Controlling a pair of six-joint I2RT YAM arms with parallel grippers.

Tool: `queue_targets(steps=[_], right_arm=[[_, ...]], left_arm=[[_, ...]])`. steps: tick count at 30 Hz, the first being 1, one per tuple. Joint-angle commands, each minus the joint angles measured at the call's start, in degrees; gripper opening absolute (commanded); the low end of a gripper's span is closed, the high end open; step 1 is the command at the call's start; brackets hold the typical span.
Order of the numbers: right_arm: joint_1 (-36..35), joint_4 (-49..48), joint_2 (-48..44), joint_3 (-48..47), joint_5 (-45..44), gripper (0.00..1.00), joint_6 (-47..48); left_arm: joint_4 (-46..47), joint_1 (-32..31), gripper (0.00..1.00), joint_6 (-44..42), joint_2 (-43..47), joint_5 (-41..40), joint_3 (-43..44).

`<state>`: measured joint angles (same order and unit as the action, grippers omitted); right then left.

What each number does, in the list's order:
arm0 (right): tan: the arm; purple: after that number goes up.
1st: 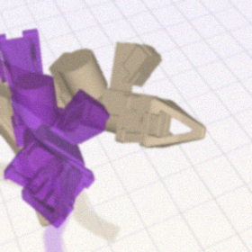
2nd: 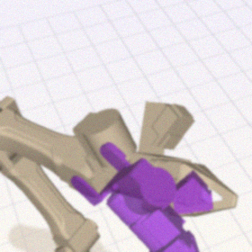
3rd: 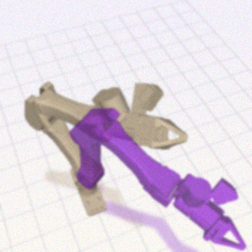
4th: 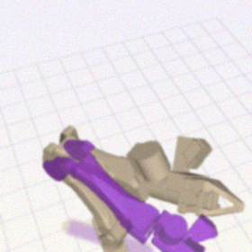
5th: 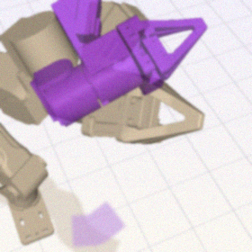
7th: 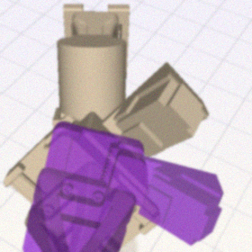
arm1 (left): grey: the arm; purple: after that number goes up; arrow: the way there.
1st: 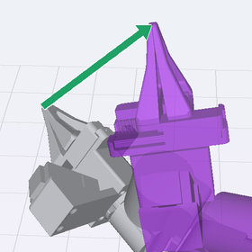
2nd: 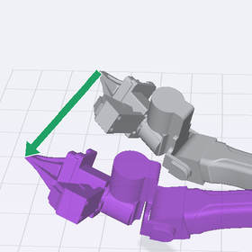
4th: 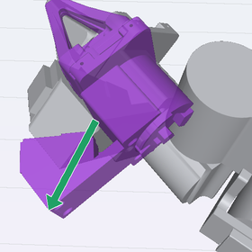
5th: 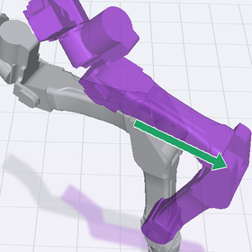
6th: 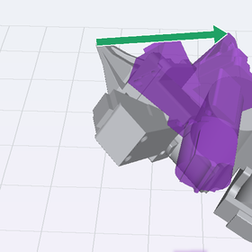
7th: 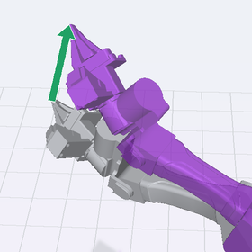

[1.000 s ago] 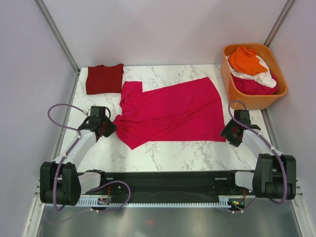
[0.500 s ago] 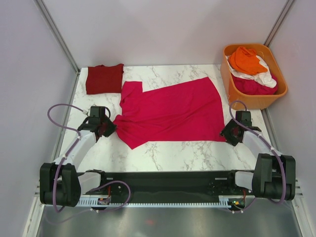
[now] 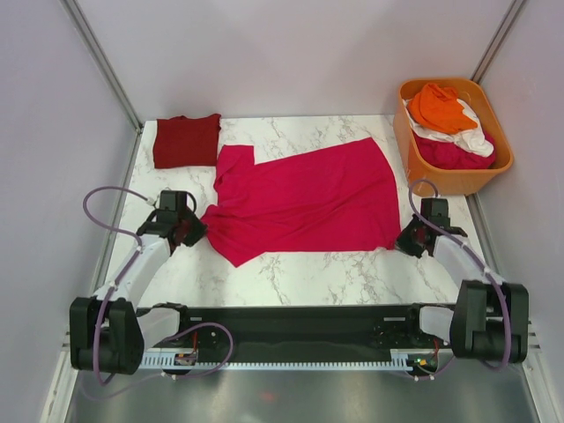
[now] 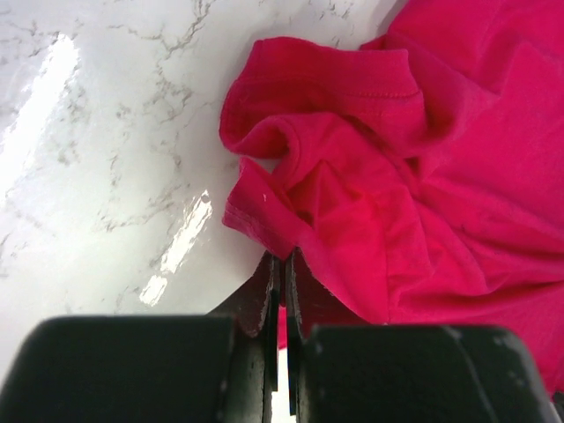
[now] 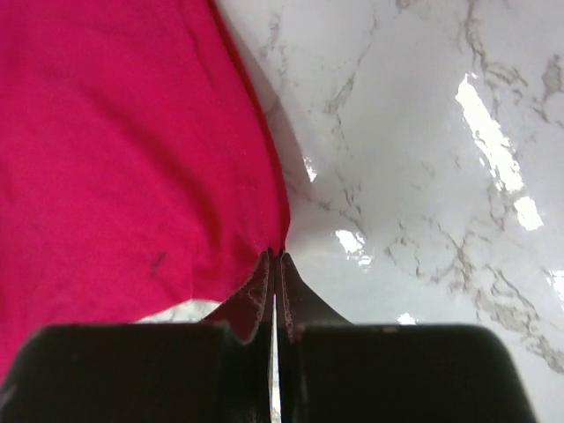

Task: Fold and stack the t-shirts
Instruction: Flatten the tshirt out

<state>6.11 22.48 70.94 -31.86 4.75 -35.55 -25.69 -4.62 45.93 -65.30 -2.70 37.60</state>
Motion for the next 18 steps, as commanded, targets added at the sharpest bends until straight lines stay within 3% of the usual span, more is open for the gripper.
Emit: queue_targets(steps=[1,5,7,10,13,14,16,17,18], right_arm=[[-0.2,6.1,-9.2,-2.5,0.6,0.0,1.4],[-0.2,12.1,-23.3,-9.9,-1.4,0.0,1.9],[-0.2,12.0,-22.8,-13.0,-1.1,0.0,2.0],[-0.2,7.2,-12.5,-19.9,3.1,0.0,0.4],[-0.7,-0.2,2.9,-31.2,9.0,0.0,-3.1],[-1.2,-1.0,12.4,-41.0,11.0,0.0,-3.5],[-1.9,-0.3,22.6,-53.2,13.2,0.0,-4.5],[-1.8,3.6,34.2,-69.0,15.4,0.0,-5.2],[-1.7,5.5,39.9,-77.7,19.0,0.0,-6.0]], left_arm=[[-5.2,0.1,0.02,-2.4,6.2,-0.3,3.3],[-14.8,0.1,0.02,-5.4,14.1,-1.6,9.6],[-17.6,0.1,0.02,-7.9,14.9,-2.6,13.2],[-18.0,0.1,0.02,-9.9,9.2,-1.3,22.5],[-17.6,0.1,0.02,-11.2,-6.5,4.4,36.4],[-17.6,0.1,0.02,-11.8,-15.3,6.4,45.6],[-20.3,0.1,0.02,-13.6,-25.9,9.3,57.7],[-21.1,0.4,0.02,-14.4,-30.8,11.4,71.9],[-22.5,0.8,0.02,-14.8,-42.6,17.3,80.5]])
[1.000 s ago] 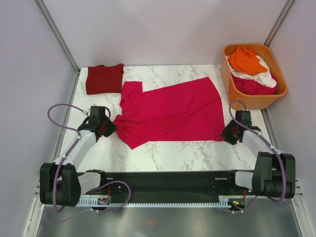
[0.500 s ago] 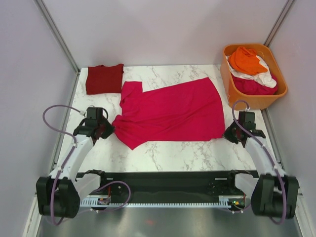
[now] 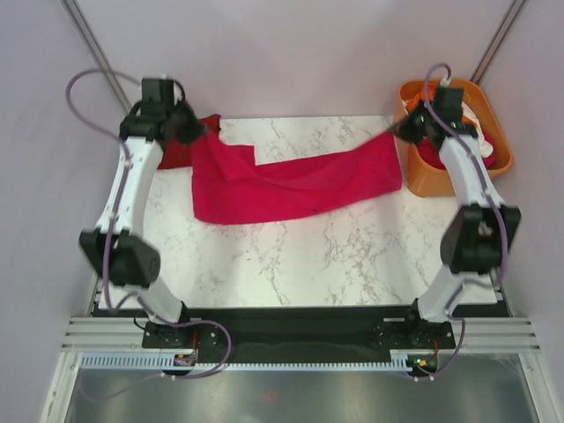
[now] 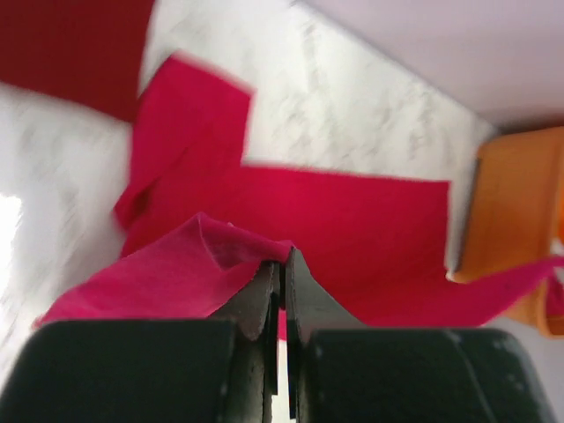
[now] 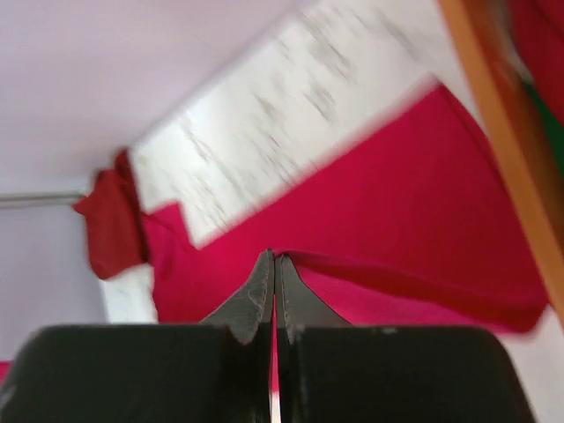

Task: Fold and stack the t-shirts
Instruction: Flatten the tshirt out

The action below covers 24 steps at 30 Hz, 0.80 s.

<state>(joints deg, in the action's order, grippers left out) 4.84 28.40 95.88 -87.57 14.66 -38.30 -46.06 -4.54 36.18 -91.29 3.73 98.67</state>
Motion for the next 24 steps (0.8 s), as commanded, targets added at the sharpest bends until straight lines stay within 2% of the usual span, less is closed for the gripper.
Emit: queue_targets(steps=[1,2,3,4,5,6,7,8,9,10,11,15,20,24], right_arm=[[-0.3,1.1,20.6,-30.8,12.0,0.0,-6.9],[-0.1,1.7,31.0,-49.3,15.5,0.0,-9.7],[-0.1,1.2,35.8,-59.1,16.9,0.0,-12.1],[0.1,-1.0,39.9,-68.0,20.2,0.0,-15.8],[0.6,-9.4,42.9,-77.0,22.1,0.0,-22.3],[1.0,-13.9,41.2,-76.3,23.7,0.0,-23.5],[1.1,-16.7,37.7,-72.7,24.3,0.0,-22.4],[1.1,-19.3,26.6,-58.5,22.7,0.0,-16.8],[1.5,-23.9,19.9,-48.4,21.0,0.0,-15.5],[2.0,-28.0,14.0,-39.4,18.4,0.0,-14.9],[2.5,-31.5,6.0,-29.1,17.9,0.0,-13.3],[4.3,-33.8,-2.6,-18.5,20.8,0.0,-12.4],[5.3,-33.6,-20.0,4.5,13.6,0.0,-7.2],[5.1,-31.8,-24.2,16.6,16.4,0.0,-8.0]], left_arm=[[-5.2,0.9,0.02,-5.0,-22.5,14.6,29.1],[-6.7,2.1,0.02,-4.0,-29.9,18.6,52.4],[-6.4,3.0,0.02,-1.8,-40.1,24.4,63.5],[-4.0,4.3,0.02,5.7,-42.1,27.8,70.4],[12.0,7.3,0.02,9.3,-41.1,33.3,67.7],[19.4,7.9,0.02,12.6,-33.6,38.9,61.9],[25.7,7.7,0.02,13.0,-28.6,39.1,50.4],[30.6,7.1,0.02,10.0,-23.4,37.9,45.6],[31.4,6.4,0.02,3.7,-13.2,33.0,41.6],[32.7,6.0,0.02,2.2,-9.3,32.1,34.1],[35.4,6.3,0.02,1.4,-5.7,32.3,31.6],[36.8,6.6,0.02,-3.0,6.2,31.4,20.7],[36.7,7.0,0.02,-4.1,22.2,31.4,-0.7],[36.7,7.0,0.02,-4.1,30.4,31.4,-16.8]])
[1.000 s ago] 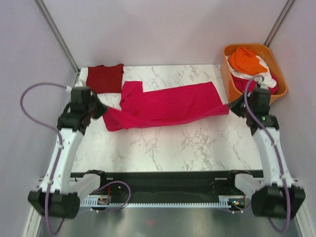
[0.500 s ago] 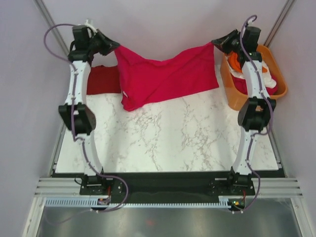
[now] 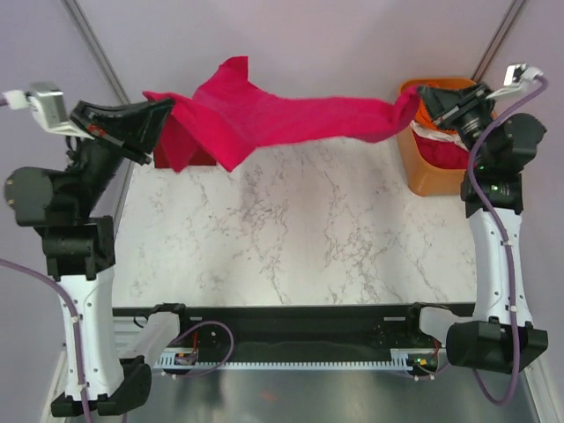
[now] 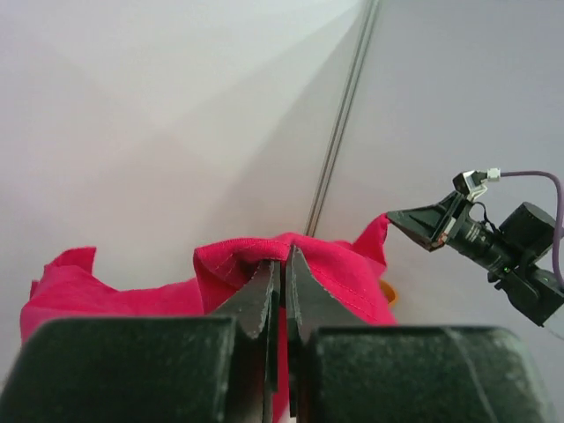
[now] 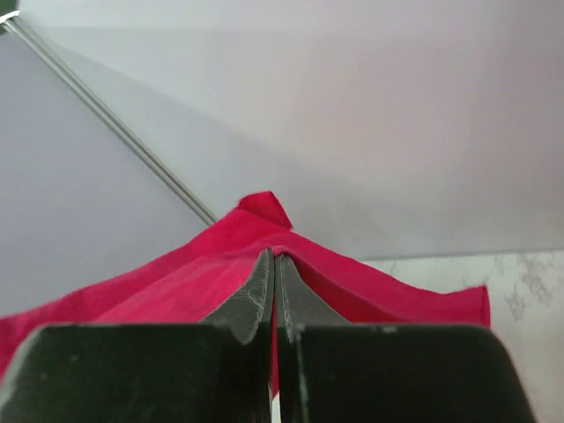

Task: Fold and stack the t-shirts
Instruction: Flatten the tshirt out

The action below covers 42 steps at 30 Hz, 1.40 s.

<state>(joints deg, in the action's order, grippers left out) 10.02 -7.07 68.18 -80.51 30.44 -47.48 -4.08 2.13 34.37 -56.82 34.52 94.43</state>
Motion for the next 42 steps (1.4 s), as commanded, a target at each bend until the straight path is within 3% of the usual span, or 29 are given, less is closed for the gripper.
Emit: queue_targets(steps=[1,3,4,5,8,13,17,20,24,27,28,29,32,34,36,37,42], right_arm=[[-0.3,4.0,2.4,15.4,0.7,0.0,1.8],[-0.3,4.8,1.2,21.1,0.1,0.0,3.4],[-0.3,6.9,-0.1,25.6,-1.4,0.0,5.5],[-0.3,9.6,-0.8,27.7,-3.4,0.0,6.3],[-0.1,14.8,-4.0,34.3,-7.1,0.0,6.4],[-0.1,19.9,-17.3,40.9,-6.9,0.0,8.1],[-0.2,28.3,-26.6,39.5,-10.4,0.0,9.8],[-0.2,30.1,-30.2,38.0,-11.5,0.0,9.1],[-0.1,27.2,-23.3,33.3,-10.7,0.0,9.2],[-0.1,26.4,-18.0,23.8,-9.2,0.0,10.7],[-0.1,26.4,-16.2,18.3,-8.3,0.0,10.5],[-0.2,26.3,-15.4,15.6,-7.0,0.0,10.0],[-0.1,25.2,-14.2,5.1,-2.6,0.0,8.3],[-0.2,30.0,-13.5,-5.1,-2.0,0.0,8.7],[-0.3,35.3,-14.6,-10.9,-7.1,0.0,9.0],[-0.4,38.2,-16.6,-14.6,-8.4,0.0,9.4],[-5.4,44.7,-22.4,-22.0,-19.2,0.0,9.7]], left_arm=[[-5.2,0.2,0.02,-2.3,-2.6,0.6,-19.7],[-5.2,0.2,0.02,-2.3,0.5,0.6,-27.0],[-14.0,0.3,0.02,-1.7,0.9,-9.7,-33.3],[-16.4,0.2,0.02,-1.1,1.0,-14.8,-36.0],[-30.3,0.7,0.02,2.3,-1.7,-21.2,-42.7],[-34.8,1.2,0.02,1.6,3.3,-16.3,-51.6],[-38.5,1.2,0.02,3.2,10.0,-14.3,-50.7],[-42.6,1.3,0.02,1.9,10.2,-15.9,-46.3],[-44.5,1.2,0.02,0.8,7.1,-16.7,-35.0],[-44.5,1.3,0.02,0.8,5.4,-16.7,-20.0],[-45.1,1.2,0.02,-0.9,5.7,-17.9,-16.9],[-45.0,1.3,0.02,-8.5,6.1,-19.3,-14.0],[-46.1,0.9,0.02,-11.4,8.7,-21.6,-2.9],[-47.8,0.2,0.02,-11.4,10.1,-23.0,5.0],[-50.2,-1.4,0.02,-10.6,10.9,-26.0,10.5],[-50.1,-3.9,0.02,-10.3,12.9,-26.8,10.6],[-40.1,-3.8,0.02,-5.0,27.7,-33.4,4.0]])
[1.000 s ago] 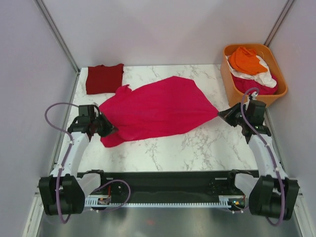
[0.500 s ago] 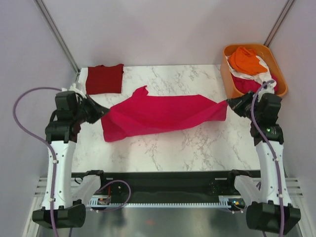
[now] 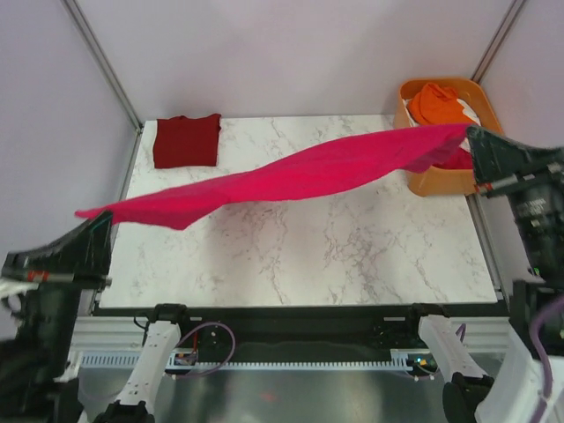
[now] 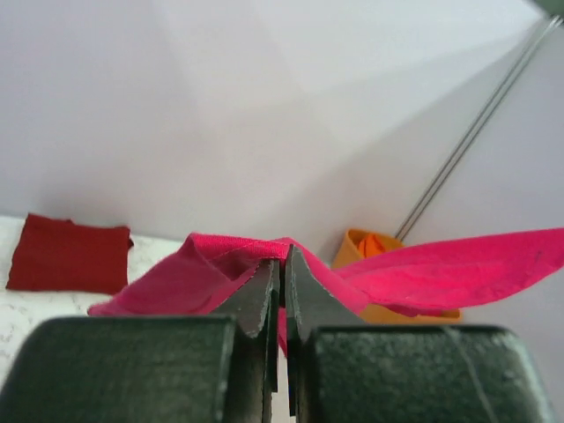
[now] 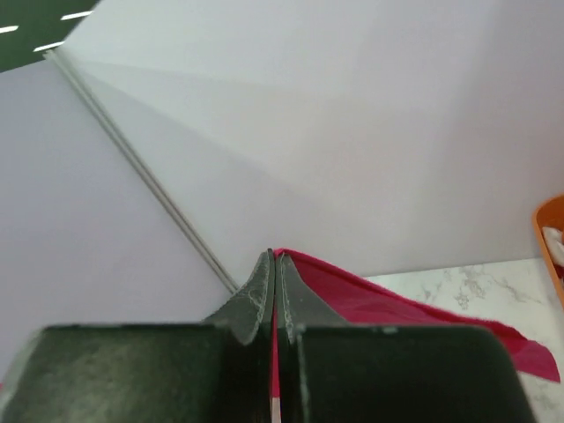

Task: Fold and stack the t-shirts
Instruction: Flatten the tshirt out

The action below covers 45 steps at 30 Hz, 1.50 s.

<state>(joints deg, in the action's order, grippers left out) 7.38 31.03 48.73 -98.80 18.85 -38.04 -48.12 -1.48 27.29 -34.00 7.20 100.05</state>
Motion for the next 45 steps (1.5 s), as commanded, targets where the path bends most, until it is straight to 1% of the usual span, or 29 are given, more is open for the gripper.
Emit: queue_targets(steps=[1,3,4,6,7,8,12,15,18,20,23,25,26,28,29,31,32,33,35,36,37,38,39,40,41,42,43,44,45], right_arm=[[-3.6,8.6,-3.5,-6.8,-9.0,0.0,0.9],[-5.3,11.8,-4.2,-10.8,-13.4,0.0,2.3],[-6.0,15.2,-5.3,-14.1,-14.9,0.0,3.0],[-7.0,17.9,-6.8,-16.0,-18.5,0.0,3.5],[-8.6,20.1,-8.0,-17.1,-18.5,0.0,3.7],[-9.1,21.0,-8.6,-17.4,-20.2,0.0,4.1],[-11.8,24.5,-10.1,-18.3,-22.2,0.0,4.8],[-12.4,26.1,-10.3,-17.0,-23.8,0.0,5.5],[-12.9,27.2,-8.2,-12.7,-23.3,0.0,5.9],[-12.9,26.4,-6.9,-10.2,-22.7,0.0,6.2],[-12.9,25.4,-3.7,-5.3,-25.0,0.0,6.2],[-12.9,21.7,-2.4,0.7,-25.5,0.0,6.0],[-13.0,20.1,-2.2,3.1,-26.5,0.0,5.5],[-12.9,16.6,-0.6,9.0,-27.5,0.0,5.3],[-12.9,14.2,0.8,12.7,-28.8,0.0,5.2],[-13.0,10.8,2.3,16.8,-29.4,0.0,5.2],[-12.8,9.2,3.4,18.8,-29.8,0.0,5.1],[-12.9,5.3,5.6,22.8,-29.9,0.0,4.8],[-13.0,1.4,8.7,26.4,-29.6,0.0,3.9],[-12.9,-3.2,12.7,29.6,-29.1,0.0,3.5],[-12.9,-5.2,15.1,30.6,-28.4,0.0,2.9],[-12.9,-6.9,20.6,31.6,-28.2,0.0,2.7],[-12.9,-10.7,23.7,31.7,-27.8,0.0,2.4],[-13.0,-12.4,26.7,31.3,-27.5,0.0,2.2],[-12.9,-14.3,33.3,30.1,-26.9,0.0,2.1],[-12.9,-16.2,36.8,28.3,-26.8,0.0,2.0],[-13.0,-16.7,40.4,26.5,-27.0,0.0,1.7],[-13.0,-17.6,47.4,22.3,-26.8,0.0,1.6],[-13.1,-17.8,51.0,19.6,-27.0,0.0,1.6]], left_arm=[[3.0,-0.3,0.02,2.4,5.6,-6.4,0.3],[-0.6,-0.8,0.02,3.0,4.9,-5.9,7.2],[-1.6,-1.6,0.02,3.2,4.8,-5.5,8.9],[-3.5,-2.3,0.02,3.7,6.0,-6.5,12.4],[-4.3,-2.6,0.02,3.9,6.5,-7.0,13.1],[-4.3,-2.6,0.02,4.0,7.1,-7.1,13.8],[-5.2,-2.7,0.02,2.6,4.7,-5.6,22.7],[-5.1,-2.7,0.02,1.8,3.8,-5.4,23.7],[-5.4,-3.4,0.02,1.5,1.6,-5.1,21.4],[-5.9,-3.4,0.02,1.7,-2.4,-2.2,20.9],[-5.8,-3.3,0.02,1.5,-8.8,-0.4,18.8],[-5.1,-3.3,0.02,0.9,-12.9,-0.6,14.3],[-4.8,-3.3,0.02,0.7,-14.2,-0.8,10.5],[-2.6,-3.3,0.02,0.4,-16.3,-1.5,5.9],[-1.6,-3.3,0.02,0.4,-18.5,-2.0,0.9],[3.1,-3.3,0.02,0.0,-20.7,-2.3,-4.7],[4.7,-3.3,0.02,-0.2,-23.4,-2.6,-9.3],[8.9,-3.3,0.02,-0.2,-25.3,-3.2,-11.7],[11.9,-3.3,0.02,-0.7,-29.6,-3.8,-16.1],[11.9,-3.3,0.02,-0.7,-35.8,-3.8,-16.9],[11.9,-3.3,0.02,-0.7,-39.3,-3.8,-16.9],[17.8,-3.4,0.02,-1.8,-43.5,-2.3,-15.6],[19.2,-3.4,0.02,-2.3,-51.8,-1.6,-14.1],[19.7,-3.4,0.02,-3.0,-57.3,-1.1,-11.7],[19.7,-3.4,0.02,-3.5,-62.2,-1.1,-5.1],[19.6,-3.4,0.02,-4.0,-67.1,-0.7,-1.0],[19.0,-3.4,0.02,-4.7,-78.0,0.2,3.6],[18.2,-3.7,0.02,-4.7,-82.9,0.4,13.5],[17.1,-3.7,0.02,-4.5,-89.2,1.1,19.7]])
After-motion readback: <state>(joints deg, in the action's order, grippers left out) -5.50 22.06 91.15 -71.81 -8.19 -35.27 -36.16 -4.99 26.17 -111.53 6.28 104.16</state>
